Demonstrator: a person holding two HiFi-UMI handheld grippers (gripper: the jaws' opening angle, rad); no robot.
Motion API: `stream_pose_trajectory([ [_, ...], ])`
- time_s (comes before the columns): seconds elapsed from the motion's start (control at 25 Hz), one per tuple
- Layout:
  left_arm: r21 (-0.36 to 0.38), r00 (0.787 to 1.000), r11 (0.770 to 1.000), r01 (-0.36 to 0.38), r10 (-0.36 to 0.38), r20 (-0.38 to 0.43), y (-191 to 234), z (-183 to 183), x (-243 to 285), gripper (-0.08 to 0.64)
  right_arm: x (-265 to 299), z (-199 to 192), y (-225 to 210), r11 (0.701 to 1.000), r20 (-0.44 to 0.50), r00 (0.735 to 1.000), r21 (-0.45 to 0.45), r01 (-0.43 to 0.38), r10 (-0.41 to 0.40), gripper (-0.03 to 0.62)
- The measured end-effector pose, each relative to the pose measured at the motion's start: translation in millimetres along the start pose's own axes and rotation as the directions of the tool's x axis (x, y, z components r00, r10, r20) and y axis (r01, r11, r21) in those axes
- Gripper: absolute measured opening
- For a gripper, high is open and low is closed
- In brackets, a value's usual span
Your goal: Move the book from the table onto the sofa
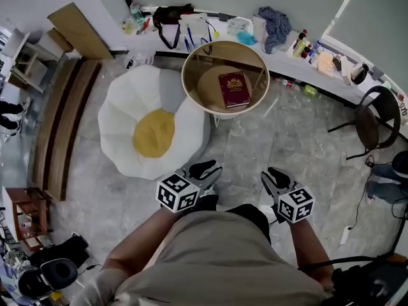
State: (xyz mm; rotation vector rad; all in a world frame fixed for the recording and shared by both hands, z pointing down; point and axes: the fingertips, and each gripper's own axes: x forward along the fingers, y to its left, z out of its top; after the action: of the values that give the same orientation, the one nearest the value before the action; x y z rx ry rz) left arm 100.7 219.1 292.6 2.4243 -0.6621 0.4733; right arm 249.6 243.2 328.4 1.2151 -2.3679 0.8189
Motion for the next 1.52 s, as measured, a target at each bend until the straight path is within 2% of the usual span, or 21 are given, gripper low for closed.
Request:
stream_pose_trajectory([
  [0.16,-0.055,0.998,0.998,0.029,-0.032,-0.052,66.7,10.6,5.1,0.131,53.8,31.2,-11.4,0.999,-0.021,0.999,0.018,0.031,-0.031,0.123],
  [0.32,-0.104,0.998,0.994,0.012,-0.019,-0.065,113.7,17.5,28.5,0.137,94.6,48.0,-37.1,0.999,-0.068,0.997,0.030,0.031,-0.029,0.123],
  [0.52,-0.183,0.995,0.983,-0.028,0.010,-0.099,171.8,23.5,77.9,0.141,162.8,69.1,-99.2,0.998,-0.113,0.994,0.053,0.015,-0.009,0.126],
  [0.72,-0.264,0.988,0.961,-0.083,0.044,-0.150,235.1,29.9,140.4,0.156,247.6,78.6,-172.7,0.995,-0.190,0.980,0.093,-0.035,0.052,0.144],
  [0.96,-0.358,0.980,0.925,-0.130,0.065,-0.189,313.1,27.8,240.3,0.175,346.3,67.4,-262.8,0.991,-0.287,0.953,0.122,-0.059,0.092,0.159],
  [1.16,-0.403,0.965,0.896,-0.188,0.090,-0.248,380.3,5.3,306.1,0.187,414.6,44.3,-323.6,0.982,-0.338,0.936,0.188,-0.035,0.098,0.165],
  [1.36,-0.427,0.950,0.876,-0.224,0.097,-0.298,437.0,-28.0,353.1,0.195,464.9,14.9,-360.9,0.970,-0.384,0.915,0.243,-0.029,0.123,0.175],
  [1.52,-0.465,0.941,0.851,-0.244,0.092,-0.324,474.4,-53.5,379.8,0.207,497.6,-5.7,-377.7,0.956,-0.408,0.898,0.291,-0.041,0.163,0.184],
])
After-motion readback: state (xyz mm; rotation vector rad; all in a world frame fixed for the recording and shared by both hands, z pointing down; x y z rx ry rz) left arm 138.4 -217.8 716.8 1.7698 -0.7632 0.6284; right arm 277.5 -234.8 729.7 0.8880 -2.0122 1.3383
